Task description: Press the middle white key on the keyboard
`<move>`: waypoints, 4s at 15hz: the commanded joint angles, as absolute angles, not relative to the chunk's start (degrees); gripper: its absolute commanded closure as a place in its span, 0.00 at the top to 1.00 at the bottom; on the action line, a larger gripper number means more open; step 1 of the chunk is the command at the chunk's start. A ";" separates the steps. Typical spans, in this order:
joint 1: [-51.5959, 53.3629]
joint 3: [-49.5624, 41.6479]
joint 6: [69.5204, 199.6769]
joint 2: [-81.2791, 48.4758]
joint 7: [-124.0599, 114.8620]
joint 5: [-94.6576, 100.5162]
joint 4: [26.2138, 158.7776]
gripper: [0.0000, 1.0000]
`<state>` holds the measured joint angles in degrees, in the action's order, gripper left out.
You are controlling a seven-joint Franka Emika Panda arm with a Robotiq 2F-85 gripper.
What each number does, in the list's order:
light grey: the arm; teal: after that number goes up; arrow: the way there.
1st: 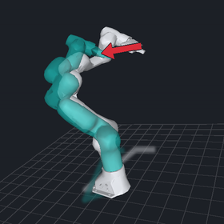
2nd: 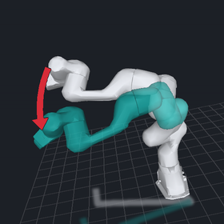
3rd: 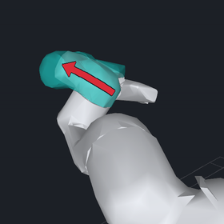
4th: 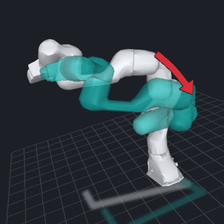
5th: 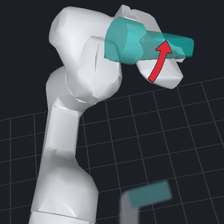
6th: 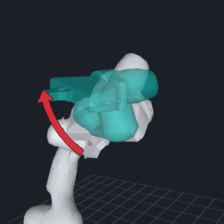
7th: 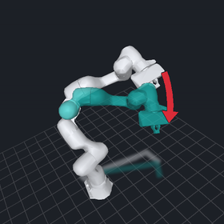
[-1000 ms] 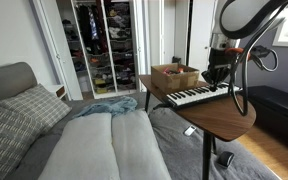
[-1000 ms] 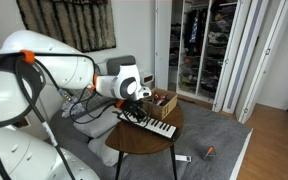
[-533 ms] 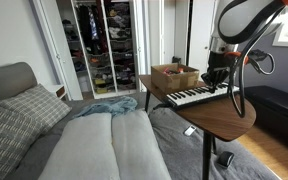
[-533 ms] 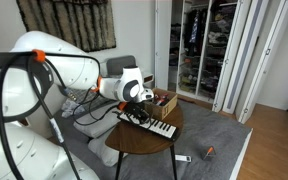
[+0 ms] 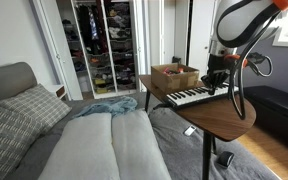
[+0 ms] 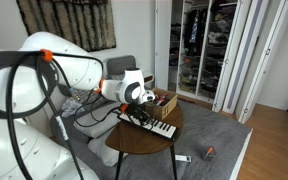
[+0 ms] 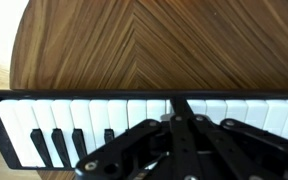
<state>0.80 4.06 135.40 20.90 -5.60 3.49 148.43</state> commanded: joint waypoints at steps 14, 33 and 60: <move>0.36 3.93 136.32 21.33 -4.98 5.19 148.73 0.00; -0.30 4.80 135.27 30.01 -6.56 6.56 149.48 1.00; -1.39 7.38 122.94 39.63 -16.05 4.88 148.39 1.00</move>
<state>-1.22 7.25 122.99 39.67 -16.21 5.02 148.47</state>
